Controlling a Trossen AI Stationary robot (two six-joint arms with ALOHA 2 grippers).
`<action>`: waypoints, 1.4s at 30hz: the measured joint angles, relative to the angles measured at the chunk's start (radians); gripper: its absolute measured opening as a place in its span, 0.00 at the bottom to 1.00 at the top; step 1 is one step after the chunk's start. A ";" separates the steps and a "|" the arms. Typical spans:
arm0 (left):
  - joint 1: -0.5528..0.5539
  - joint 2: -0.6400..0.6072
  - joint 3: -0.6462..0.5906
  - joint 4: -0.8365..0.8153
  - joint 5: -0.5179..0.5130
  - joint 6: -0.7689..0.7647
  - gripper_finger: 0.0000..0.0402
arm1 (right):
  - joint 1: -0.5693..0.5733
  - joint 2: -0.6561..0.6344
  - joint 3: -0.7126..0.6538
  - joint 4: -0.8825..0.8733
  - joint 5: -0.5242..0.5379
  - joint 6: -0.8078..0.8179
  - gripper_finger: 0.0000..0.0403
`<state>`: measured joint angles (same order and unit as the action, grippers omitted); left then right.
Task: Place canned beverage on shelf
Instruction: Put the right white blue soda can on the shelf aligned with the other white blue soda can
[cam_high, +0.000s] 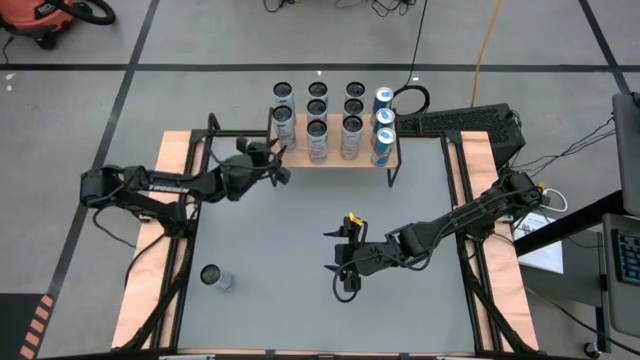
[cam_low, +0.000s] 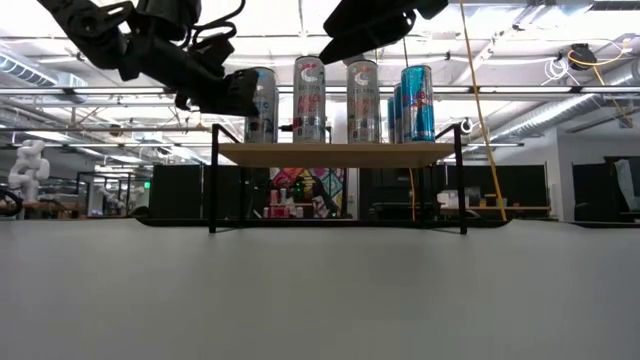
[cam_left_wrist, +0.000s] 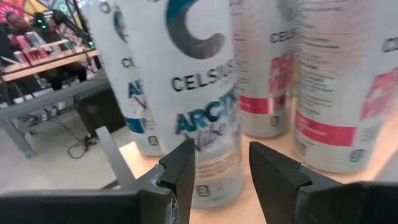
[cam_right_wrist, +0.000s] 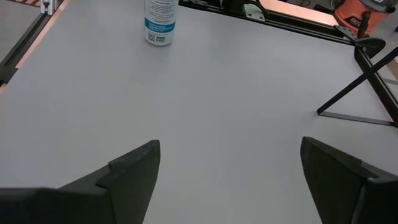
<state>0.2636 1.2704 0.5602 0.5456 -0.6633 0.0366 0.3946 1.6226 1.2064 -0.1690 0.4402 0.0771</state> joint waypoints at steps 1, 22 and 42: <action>-0.006 0.000 0.000 -0.001 0.000 -0.004 0.36 | 0.000 0.000 0.000 0.000 0.000 0.000 0.79; -0.024 0.124 0.000 0.231 0.009 0.055 0.36 | 0.000 0.000 0.000 0.000 0.000 -0.003 0.79; 0.028 0.127 0.000 0.242 0.040 0.081 0.36 | 0.000 0.000 0.000 0.000 0.000 -0.004 0.79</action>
<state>0.2914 1.3975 0.5606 0.7876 -0.6232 0.1177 0.3946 1.6226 1.2064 -0.1692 0.4400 0.0731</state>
